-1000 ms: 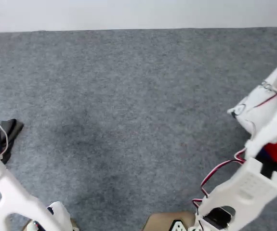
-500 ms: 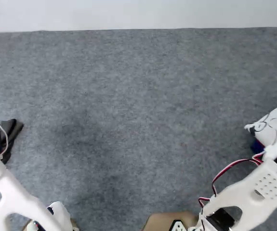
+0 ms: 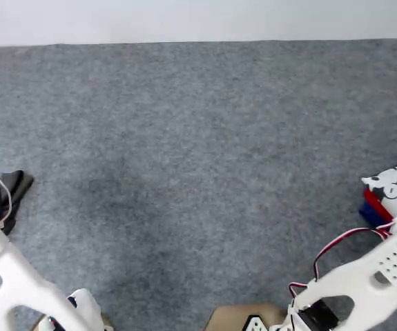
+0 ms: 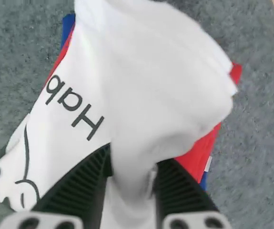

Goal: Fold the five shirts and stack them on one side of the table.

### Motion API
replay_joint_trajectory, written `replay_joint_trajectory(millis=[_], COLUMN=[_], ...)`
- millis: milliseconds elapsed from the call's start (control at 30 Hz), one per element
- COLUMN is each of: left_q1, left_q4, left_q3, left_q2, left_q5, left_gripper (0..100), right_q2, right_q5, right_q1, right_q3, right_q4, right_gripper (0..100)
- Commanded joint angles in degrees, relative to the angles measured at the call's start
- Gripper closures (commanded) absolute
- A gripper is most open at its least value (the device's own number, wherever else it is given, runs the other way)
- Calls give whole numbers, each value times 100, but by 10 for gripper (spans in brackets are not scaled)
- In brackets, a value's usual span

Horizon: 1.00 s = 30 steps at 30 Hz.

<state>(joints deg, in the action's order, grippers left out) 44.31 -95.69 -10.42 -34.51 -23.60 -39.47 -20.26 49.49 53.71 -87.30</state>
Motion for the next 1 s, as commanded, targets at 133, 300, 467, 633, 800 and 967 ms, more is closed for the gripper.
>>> replay_joint_trajectory(millis=[133,300,467,633,800,967], left_q1=[-9,-9,-9,-9,-9,-9], left_q4=[-18,-18,-18,-26,-26,-26], left_q3=[31,31,31,22,22,22], left_q2=[-123,-123,-123,-123,-123,-123], left_q5=[-26,-26,-26,-26,-18,-9], left_gripper=[994,994,994,994,994,994], right_q2=[409,620,462,321,426,163], right_q5=[-141,-149,-141,-167,-149,-132], right_q1=[224,207,198,224,-66,-655], right_q3=[343,826,747,756,765,686], right_q4=[84,66,22,-127,-936,-1552], right_gripper=[778,779,817,961,967,968])
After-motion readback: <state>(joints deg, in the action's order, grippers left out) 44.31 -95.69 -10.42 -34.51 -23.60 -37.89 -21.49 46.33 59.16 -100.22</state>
